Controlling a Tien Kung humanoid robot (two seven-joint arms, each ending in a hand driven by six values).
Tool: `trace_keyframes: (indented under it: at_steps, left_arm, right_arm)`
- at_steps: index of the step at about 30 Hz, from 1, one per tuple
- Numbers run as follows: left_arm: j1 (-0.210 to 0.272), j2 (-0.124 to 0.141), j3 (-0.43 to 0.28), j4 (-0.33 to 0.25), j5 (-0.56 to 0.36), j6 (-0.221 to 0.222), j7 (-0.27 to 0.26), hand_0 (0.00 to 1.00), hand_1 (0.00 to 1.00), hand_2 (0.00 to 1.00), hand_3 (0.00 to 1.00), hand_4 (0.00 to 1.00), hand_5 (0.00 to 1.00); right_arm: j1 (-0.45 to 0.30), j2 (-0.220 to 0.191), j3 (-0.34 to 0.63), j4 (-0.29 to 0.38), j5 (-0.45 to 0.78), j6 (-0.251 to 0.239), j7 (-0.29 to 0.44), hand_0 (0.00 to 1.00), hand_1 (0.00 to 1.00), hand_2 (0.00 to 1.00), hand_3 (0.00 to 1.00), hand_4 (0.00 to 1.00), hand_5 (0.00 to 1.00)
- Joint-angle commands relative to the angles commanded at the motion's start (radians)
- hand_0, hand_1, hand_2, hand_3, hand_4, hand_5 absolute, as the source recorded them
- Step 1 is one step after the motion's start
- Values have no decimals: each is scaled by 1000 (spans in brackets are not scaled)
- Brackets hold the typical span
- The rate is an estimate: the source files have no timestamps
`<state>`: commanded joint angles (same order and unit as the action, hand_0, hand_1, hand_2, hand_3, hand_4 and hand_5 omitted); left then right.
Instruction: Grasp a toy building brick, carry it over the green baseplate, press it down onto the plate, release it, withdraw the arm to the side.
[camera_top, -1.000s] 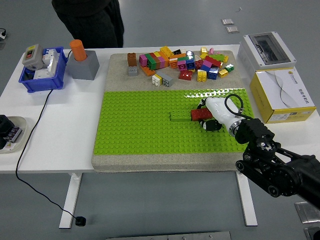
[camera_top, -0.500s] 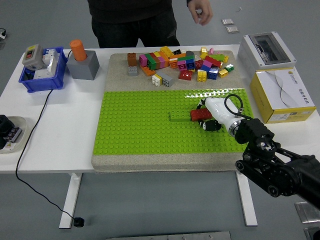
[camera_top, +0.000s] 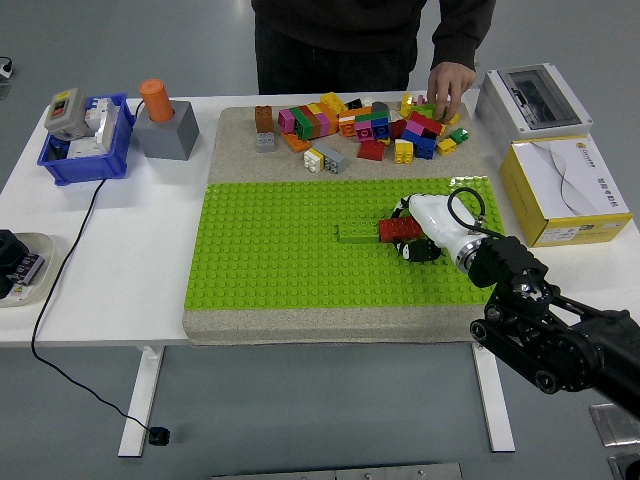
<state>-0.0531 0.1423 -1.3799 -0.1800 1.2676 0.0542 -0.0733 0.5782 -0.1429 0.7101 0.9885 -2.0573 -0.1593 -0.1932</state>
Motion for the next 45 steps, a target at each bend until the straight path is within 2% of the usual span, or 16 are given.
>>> trace_keyframes:
  at_steps: [14, 20, 22, 27, 28, 33, 34, 39, 40, 45]
  left_arm:
    - [0, -1, -1, 0, 0, -2, -1, 660, 614, 600, 680, 723, 183]
    - [1, -2, -4, 0, 1, -3, -3, 660, 615, 600, 675, 721, 183]
    - [1, -3, -5, 0, 1, -3, -3, 659, 615, 600, 670, 719, 182]
    - [1, -4, -3, 0, 1, -3, -5, 659, 615, 600, 670, 719, 182]
    - [1, -5, -3, 0, 0, -4, -6, 660, 615, 599, 668, 717, 183]
    - [3, -7, -7, 0, 0, -3, -4, 660, 615, 599, 668, 717, 183]
    - [4, -7, -7, 0, 0, -3, -4, 659, 616, 599, 666, 717, 183]
    - [3, -9, -9, 0, 2, -3, -5, 659, 616, 599, 666, 717, 183]
    - [3, -9, -9, 0, 2, -4, -5, 660, 616, 599, 663, 716, 183]
    - [2, -9, -10, 0, 3, -4, -5, 660, 616, 599, 663, 716, 183]
  right_arm:
    - [1, 0, -3, 3, 12, 7, 0, 732, 750, 802, 658, 701, 227]
    - [-10, -28, 14, 70, 63, 23, 7, 733, 750, 802, 658, 707, 232]
    - [-14, -37, 26, 96, 89, 22, 21, 735, 754, 811, 676, 743, 251]
    - [-27, -55, 56, 135, 126, 11, 57, 735, 754, 811, 676, 743, 251]
    - [-33, -60, 60, 141, 119, 5, 61, 759, 765, 821, 739, 886, 397]
    - [-57, -88, 59, 155, 54, -23, 58, 759, 765, 821, 739, 886, 397]
    - [-60, -91, 57, 156, 45, -26, 58, 758, 760, 806, 594, 888, 473]
    - [-71, -98, 43, 153, 7, -39, 59, 758, 760, 806, 594, 888, 473]
    - [-71, -97, 41, 150, 4, -40, 60, 758, 759, 804, 523, 858, 515]
    - [-64, -88, 27, 128, 5, -45, 66, 758, 759, 804, 523, 858, 515]
